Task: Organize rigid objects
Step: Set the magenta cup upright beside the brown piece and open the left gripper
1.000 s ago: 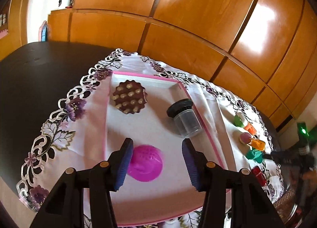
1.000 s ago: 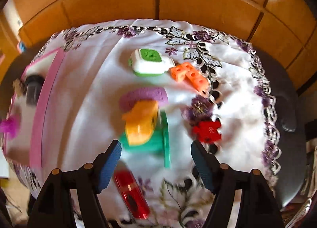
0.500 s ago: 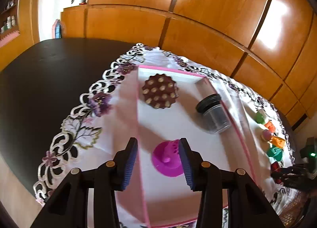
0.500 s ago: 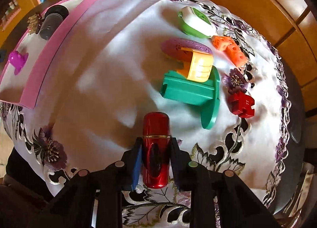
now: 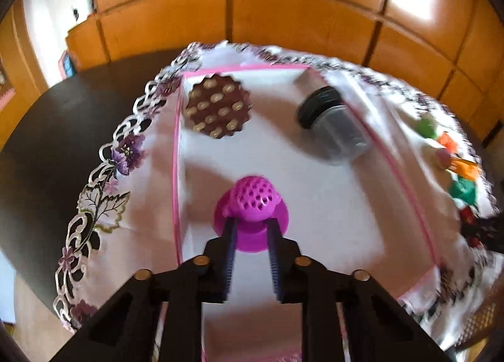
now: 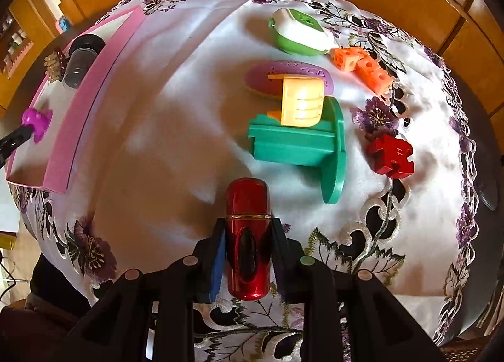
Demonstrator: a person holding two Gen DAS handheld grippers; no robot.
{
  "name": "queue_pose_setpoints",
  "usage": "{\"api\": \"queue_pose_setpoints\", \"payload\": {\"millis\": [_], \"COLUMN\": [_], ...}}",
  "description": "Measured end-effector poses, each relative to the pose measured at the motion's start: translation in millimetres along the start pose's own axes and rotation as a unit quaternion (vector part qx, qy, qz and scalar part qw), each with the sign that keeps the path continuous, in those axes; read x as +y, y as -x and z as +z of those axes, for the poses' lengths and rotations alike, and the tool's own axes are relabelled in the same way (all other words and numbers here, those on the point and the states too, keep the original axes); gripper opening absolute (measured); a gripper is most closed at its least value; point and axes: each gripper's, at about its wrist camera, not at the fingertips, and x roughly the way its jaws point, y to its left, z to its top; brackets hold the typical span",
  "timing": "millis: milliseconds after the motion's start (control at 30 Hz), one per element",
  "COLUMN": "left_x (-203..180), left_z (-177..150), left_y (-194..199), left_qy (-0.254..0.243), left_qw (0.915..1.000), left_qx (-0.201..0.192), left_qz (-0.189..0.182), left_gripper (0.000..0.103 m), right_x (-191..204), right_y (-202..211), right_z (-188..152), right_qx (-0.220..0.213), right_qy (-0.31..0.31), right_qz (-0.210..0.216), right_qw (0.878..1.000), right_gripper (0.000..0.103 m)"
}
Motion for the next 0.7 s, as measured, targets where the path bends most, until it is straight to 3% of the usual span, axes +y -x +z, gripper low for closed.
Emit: {"api": "queue_pose_setpoints", "payload": {"millis": [267,367,600,700], "left_x": [19.2,27.9,28.6,27.2], "left_z": [47.0,56.6,43.6,32.2], "left_y": [-33.1,-36.5,-6.6,10.2], "left_qy": [0.024,0.043,0.055,0.059], "left_qw": [0.9994,0.9989,0.9975,0.9960], "left_qx": [0.005,0.001,-0.043,-0.064], "left_qz": [0.026,0.020,0.014,0.019], "left_gripper": [0.012,0.012,0.016,0.025], "right_x": [10.2,11.5,21.9,25.5], "right_y": [6.6,8.6,19.8,29.4], "right_z": [-6.4,-9.1,-16.2,-18.2], "right_qx": [-0.007,-0.009,-0.034,-0.053], "right_qy": [0.003,-0.001,0.003,-0.003], "right_qz": [-0.006,-0.004,-0.007,-0.006], "right_qw": [1.000,1.000,0.999,0.999], "right_gripper": [0.026,0.026,0.025,0.025]}}
